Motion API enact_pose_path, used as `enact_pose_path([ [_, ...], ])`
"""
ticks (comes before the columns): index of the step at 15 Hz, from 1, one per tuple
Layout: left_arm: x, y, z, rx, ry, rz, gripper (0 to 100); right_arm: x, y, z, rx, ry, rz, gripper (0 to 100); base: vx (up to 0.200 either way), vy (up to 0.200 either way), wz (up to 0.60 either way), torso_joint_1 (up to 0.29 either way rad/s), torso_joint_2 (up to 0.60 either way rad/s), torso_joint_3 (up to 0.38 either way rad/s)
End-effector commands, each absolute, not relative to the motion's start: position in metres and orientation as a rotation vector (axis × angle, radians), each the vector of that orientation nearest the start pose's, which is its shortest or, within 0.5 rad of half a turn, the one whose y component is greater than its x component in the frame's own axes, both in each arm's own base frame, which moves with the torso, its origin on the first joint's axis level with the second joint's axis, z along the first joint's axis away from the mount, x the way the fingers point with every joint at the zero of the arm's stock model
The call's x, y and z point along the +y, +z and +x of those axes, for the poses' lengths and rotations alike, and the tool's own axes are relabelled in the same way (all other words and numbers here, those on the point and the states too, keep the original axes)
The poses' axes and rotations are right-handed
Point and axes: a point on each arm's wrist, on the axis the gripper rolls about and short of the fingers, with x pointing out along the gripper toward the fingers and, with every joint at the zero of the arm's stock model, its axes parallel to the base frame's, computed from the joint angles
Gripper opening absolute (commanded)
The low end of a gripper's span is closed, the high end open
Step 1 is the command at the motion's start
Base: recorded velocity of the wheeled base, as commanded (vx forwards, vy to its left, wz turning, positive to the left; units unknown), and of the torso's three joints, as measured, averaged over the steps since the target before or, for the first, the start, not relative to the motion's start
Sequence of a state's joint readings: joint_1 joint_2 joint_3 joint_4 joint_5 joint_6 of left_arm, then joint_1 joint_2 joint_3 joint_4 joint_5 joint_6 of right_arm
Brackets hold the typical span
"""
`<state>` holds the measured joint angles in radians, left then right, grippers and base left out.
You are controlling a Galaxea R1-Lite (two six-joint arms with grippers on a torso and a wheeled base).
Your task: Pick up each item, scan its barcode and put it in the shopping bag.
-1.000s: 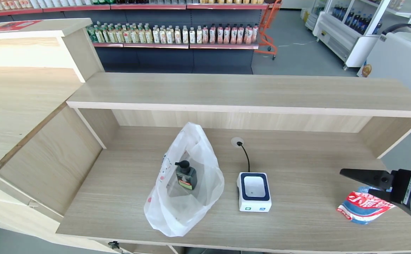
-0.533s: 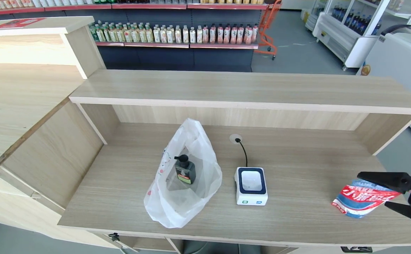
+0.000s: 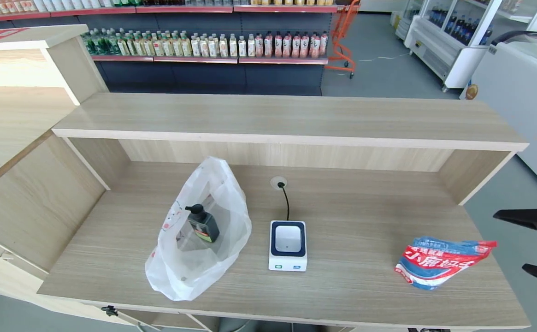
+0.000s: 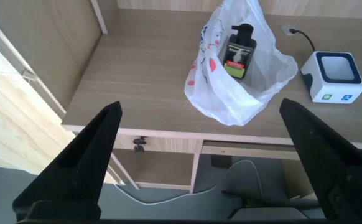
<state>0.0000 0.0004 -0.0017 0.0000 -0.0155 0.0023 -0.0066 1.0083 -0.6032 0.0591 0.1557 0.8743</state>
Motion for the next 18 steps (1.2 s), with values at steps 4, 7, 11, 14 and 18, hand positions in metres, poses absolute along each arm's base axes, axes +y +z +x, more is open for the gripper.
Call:
enact_pose_path([
  [4, 0.000, 0.076, -0.023, -0.002, -0.017, 0.000, 100, -0.003, 0.219, 0.143, 0.527, -0.219, 1.003, 100, 0.000, -0.050, 0.00, -0.001, 0.00, 0.001],
  [7, 0.000, 0.076, -0.023, -0.002, -0.017, 0.002, 100, -0.006, 0.214, 0.157, 0.553, -0.344, 1.065, 100, 0.000, 0.000, 0.00, 0.000, 0.00, 0.000],
  [11, 0.000, 0.076, -0.023, -0.002, -0.017, 0.002, 100, -0.006, 0.198, 0.166, 0.637, -0.454, 1.120, 100, 0.000, 0.000, 0.00, 0.000, 0.00, 0.000],
  [14, 0.000, 0.076, -0.023, -0.002, -0.017, 0.002, 100, -0.010, 0.184, 0.184, 0.685, -0.540, 1.125, 100, 0.000, 0.000, 0.00, 0.000, 0.00, 0.000],
  [18, 0.000, 0.076, -0.023, -0.002, -0.017, 0.002, 100, -0.011, 0.168, 0.211, 0.747, -0.578, 1.121, 100, 0.000, 0.000, 0.00, 0.000, 0.00, 0.000],
])
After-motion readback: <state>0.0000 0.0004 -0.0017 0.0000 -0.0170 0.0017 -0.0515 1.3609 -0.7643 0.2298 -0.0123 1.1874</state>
